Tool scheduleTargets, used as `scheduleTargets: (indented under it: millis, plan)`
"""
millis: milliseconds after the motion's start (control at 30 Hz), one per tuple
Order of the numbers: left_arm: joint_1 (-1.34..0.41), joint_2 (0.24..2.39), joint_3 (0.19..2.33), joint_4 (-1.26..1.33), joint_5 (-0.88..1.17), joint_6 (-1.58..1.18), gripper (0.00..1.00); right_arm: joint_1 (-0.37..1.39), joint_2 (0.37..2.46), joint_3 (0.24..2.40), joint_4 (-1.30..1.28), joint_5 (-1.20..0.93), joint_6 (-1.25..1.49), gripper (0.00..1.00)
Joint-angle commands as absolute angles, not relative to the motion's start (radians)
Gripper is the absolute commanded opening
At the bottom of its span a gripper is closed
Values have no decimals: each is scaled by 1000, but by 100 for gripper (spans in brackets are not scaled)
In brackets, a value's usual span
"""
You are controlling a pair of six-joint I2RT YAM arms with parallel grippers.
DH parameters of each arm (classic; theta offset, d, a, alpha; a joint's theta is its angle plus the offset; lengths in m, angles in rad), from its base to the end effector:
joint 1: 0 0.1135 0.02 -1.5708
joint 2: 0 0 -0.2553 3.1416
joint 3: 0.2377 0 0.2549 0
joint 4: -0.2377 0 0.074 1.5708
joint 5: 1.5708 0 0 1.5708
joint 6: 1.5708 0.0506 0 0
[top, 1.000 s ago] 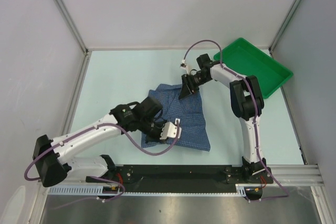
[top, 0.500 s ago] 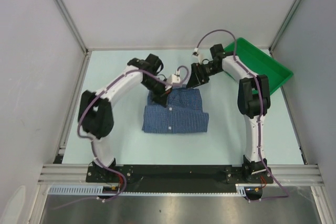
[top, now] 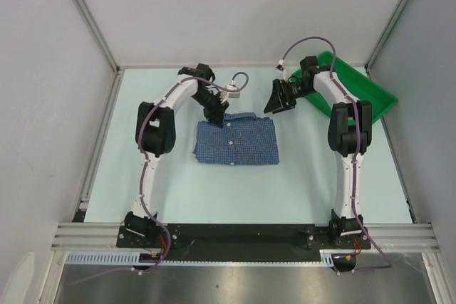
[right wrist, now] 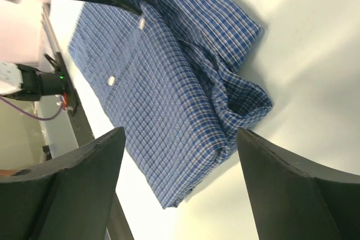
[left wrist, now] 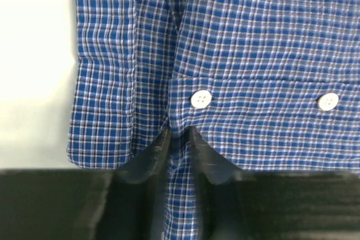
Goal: Fold and stack the long sleeve shirts
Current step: Fold the shirt
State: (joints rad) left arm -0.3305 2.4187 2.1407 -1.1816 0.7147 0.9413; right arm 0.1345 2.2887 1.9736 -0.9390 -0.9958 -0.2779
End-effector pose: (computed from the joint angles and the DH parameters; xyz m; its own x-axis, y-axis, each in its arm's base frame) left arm 0.4419 -0.1867 0.1606 -0.2997 0.7483 -0.5918 0.9447 0.1460 -0.2938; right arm 0.4637 0.1056 0.1896 -0.8145 -0.2608 -0.5183 -0.5775 0.4496 0.6814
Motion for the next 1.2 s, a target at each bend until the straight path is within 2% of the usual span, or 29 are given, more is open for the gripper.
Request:
scheduleTargets:
  millis: [0, 100, 133, 200, 267, 433, 600, 867, 967, 1000, 1067, 1100, 1167]
  plan:
    - [-315, 2361, 2085, -1039, 773, 875, 43, 147, 2298, 1953, -954, -957, -314, 81]
    - [-289, 2306, 2059, -991, 805, 796, 50, 144, 2283, 1924, -948, -928, -325, 75]
    - [-281, 2292, 2059, -989, 805, 784, 56, 144, 2266, 1915, -937, -924, -330, 71]
    - [-246, 2243, 2040, -988, 811, 715, 59, 147, 2255, 1902, -928, -904, -342, 68]
    - [-212, 2211, 1988, -996, 828, 645, 74, 149, 2247, 1882, -928, -884, -354, 67]
    - [-101, 2114, 1832, -996, 874, 531, 81, 150, 2235, 1839, -920, -867, -383, 59]
    - [-71, 2042, 1635, -887, 891, 417, 82, 153, 2215, 1784, -887, -864, -384, 55]
    - [-66, 2055, 1557, -770, 896, 304, 81, 163, 2204, 1793, -868, -877, -365, 53]
    - [-66, 2072, 1563, -739, 903, 275, 78, 166, 2197, 1798, -864, -885, -359, 41]
    - [-66, 2072, 1566, -736, 908, 273, 75, 169, 2194, 1799, -862, -887, -357, 32]
    - [-66, 2077, 1569, -721, 911, 267, 68, 173, 2184, 1796, -862, -887, -357, 20]
    - [-66, 2077, 1569, -718, 916, 265, 58, 175, 2183, 1795, -859, -888, -357, 10]
    - [-66, 2080, 1569, -712, 919, 265, 45, 173, 2172, 1789, -858, -888, -356, 0]
